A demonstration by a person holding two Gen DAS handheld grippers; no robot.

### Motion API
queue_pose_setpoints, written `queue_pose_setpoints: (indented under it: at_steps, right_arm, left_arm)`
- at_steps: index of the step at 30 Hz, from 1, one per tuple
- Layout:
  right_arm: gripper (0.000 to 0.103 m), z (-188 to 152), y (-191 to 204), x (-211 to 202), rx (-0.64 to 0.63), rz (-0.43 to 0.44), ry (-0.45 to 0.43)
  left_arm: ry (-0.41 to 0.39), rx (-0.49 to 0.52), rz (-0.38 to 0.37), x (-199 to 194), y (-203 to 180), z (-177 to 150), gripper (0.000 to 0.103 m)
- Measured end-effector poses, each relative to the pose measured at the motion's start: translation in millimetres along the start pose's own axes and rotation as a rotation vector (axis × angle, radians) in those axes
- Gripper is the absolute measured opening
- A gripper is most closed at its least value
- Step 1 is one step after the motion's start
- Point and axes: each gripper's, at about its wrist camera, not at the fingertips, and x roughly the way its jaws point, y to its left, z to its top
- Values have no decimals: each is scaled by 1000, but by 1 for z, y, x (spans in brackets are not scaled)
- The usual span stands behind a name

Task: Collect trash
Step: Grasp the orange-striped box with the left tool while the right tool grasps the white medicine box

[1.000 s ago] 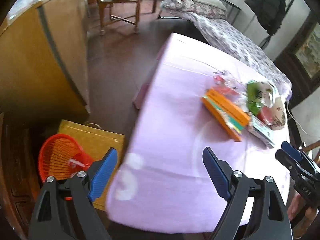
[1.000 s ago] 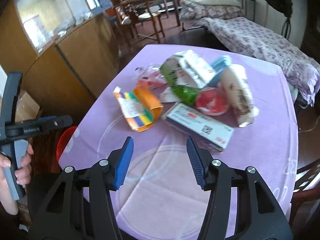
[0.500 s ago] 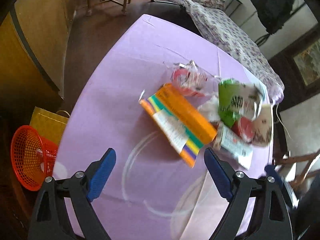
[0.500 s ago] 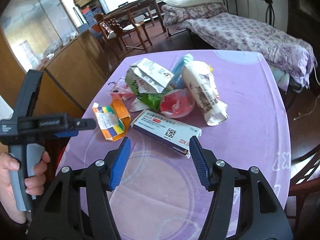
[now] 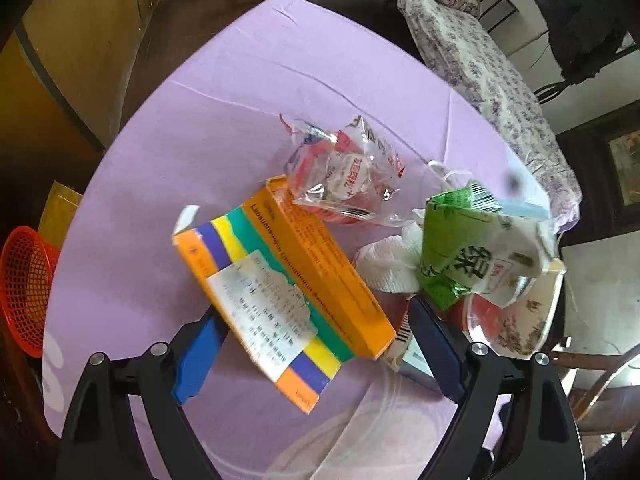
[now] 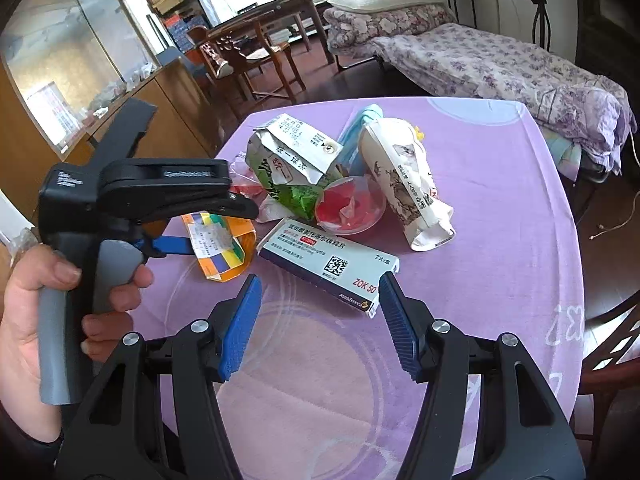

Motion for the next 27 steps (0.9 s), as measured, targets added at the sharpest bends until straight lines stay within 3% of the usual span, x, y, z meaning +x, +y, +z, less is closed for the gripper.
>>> queue_pose_setpoints:
  at_steps: [7, 11, 17, 18, 19, 20, 27]
  right_arm:
    - [60, 1, -9, 1, 18, -19, -7]
    - [60, 1, -10, 3, 15, -30, -2]
    - [60, 0, -7, 6, 2, -31, 11]
    - [62, -2, -5, 9, -13, -31, 25]
    - [62, -2, -3, 10, -24, -37, 33]
    - [63, -3, -1, 12, -37, -45, 42]
    - [71, -8, 9, 29, -122, -104, 104]
  left_arm:
    - [-42, 106, 77, 5, -10, -4, 76]
    - [-46, 151, 66, -1, 1, -15, 68]
    - [-70, 244, 55, -20, 22, -36, 66]
    - [-78, 265, 52, -25, 26, -40, 62]
    - [-78, 279, 45, -26, 27, -43, 46]
    - [-67, 299, 30, -28, 30, -46, 43]
    - [-36, 280, -7, -26, 59, -65, 46]
